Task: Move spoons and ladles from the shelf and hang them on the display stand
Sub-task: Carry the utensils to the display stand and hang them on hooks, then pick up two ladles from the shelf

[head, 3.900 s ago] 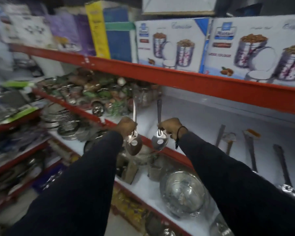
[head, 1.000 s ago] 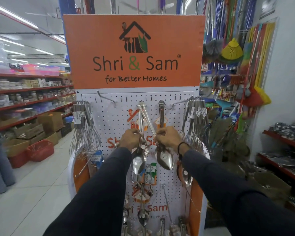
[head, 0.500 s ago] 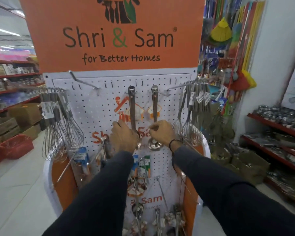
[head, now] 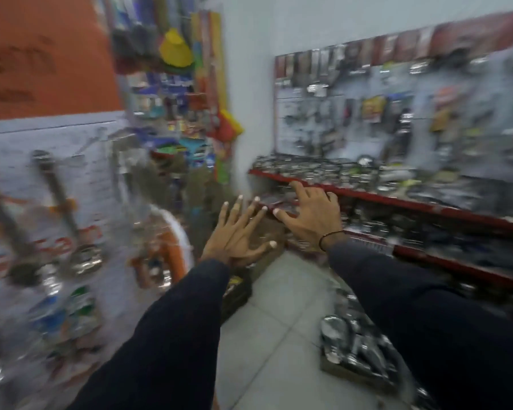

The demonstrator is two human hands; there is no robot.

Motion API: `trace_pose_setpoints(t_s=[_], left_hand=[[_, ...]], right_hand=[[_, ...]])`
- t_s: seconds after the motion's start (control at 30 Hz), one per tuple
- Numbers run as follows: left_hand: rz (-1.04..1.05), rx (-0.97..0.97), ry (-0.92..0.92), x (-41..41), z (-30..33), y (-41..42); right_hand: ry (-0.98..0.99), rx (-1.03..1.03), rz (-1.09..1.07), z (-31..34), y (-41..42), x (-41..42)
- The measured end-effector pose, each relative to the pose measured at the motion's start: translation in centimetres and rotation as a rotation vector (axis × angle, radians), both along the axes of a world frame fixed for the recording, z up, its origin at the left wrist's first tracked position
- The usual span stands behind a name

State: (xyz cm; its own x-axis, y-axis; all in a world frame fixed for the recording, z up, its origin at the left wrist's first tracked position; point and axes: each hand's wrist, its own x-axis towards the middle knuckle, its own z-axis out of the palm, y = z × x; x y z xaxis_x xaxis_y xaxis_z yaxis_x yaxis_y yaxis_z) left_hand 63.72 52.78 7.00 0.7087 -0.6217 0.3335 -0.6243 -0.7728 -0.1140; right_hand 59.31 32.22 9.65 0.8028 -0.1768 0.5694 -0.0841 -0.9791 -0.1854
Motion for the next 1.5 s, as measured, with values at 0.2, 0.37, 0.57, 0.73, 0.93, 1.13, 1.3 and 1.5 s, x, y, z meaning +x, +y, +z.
trace_pose_setpoints(t_s=[0.2, 0.37, 0.57, 0.73, 0.93, 1.13, 1.3, 1.5], left_hand=[[-0.332, 0.083, 0.090, -6.2, -0.8, -21.1], [-0.731, 0.103, 0.129, -18.2, -1.7, -36.5], [-1.075, 0.160, 0.202, -36.3, -4.2, -46.5], [-1.344, 0.211, 0.303, -52.2, -5.4, -47.8], [-1.760, 0.169, 0.521, -67.2, -6.6, -43.3], [-1.735, 0.301, 0.930, -77.7, -9.0, -37.8], [-1.514, 0.412, 1.002, -81.8, -10.5, -36.1], [-1.318, 0.423, 1.279, -82.3, -9.9, -36.8]], right_hand=[[0.261, 0.069, -0.562, -1.0, -19.2, -16.4], [0.222, 0.203, -0.988, -2.5, -27.1, -35.2], [0.158, 0.272, -1.467, -5.7, -25.3, -57.0], [0.136, 0.403, -1.781, -7.0, -18.1, -70.9], [0.018, 0.550, -2.113, -8.4, -8.8, -80.6], [-0.210, 0.818, -2.270, -10.7, -3.5, -84.8], [-0.601, 1.048, -2.217, -12.4, -2.9, -85.7], [-0.893, 1.118, -2.112, -11.8, -4.4, -85.8]])
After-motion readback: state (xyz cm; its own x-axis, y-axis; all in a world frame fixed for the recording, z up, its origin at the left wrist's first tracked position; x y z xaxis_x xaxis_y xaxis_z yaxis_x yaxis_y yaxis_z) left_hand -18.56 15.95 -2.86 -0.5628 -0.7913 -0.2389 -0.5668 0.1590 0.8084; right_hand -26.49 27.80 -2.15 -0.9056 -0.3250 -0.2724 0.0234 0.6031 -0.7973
